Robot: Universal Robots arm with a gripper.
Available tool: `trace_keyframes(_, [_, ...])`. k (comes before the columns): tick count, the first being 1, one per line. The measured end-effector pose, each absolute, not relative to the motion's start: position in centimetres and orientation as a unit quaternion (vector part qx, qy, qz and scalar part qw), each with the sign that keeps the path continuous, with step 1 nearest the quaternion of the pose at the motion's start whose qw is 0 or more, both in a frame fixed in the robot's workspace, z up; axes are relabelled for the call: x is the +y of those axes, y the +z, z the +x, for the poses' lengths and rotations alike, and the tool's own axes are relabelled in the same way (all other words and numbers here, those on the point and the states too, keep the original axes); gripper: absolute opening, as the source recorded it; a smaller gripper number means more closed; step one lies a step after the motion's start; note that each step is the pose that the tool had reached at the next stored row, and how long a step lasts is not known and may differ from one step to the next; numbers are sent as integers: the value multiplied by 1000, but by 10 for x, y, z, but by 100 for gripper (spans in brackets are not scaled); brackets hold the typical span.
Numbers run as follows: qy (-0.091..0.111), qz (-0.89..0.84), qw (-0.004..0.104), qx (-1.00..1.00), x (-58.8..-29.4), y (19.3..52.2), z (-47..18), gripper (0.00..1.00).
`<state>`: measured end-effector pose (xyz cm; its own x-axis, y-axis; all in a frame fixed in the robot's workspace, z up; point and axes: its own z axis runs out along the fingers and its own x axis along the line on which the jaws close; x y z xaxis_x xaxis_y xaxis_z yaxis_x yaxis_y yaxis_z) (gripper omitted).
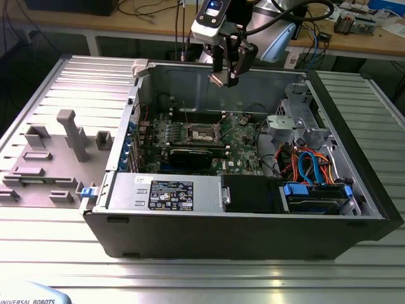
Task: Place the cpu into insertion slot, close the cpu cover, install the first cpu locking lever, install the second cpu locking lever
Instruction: 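Place the cpu into insertion slot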
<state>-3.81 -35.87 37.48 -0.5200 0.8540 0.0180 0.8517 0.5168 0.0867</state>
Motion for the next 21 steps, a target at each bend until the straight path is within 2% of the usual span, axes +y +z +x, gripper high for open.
trace_keyframes(21, [41,577,18,816,-359,374,-40,54])
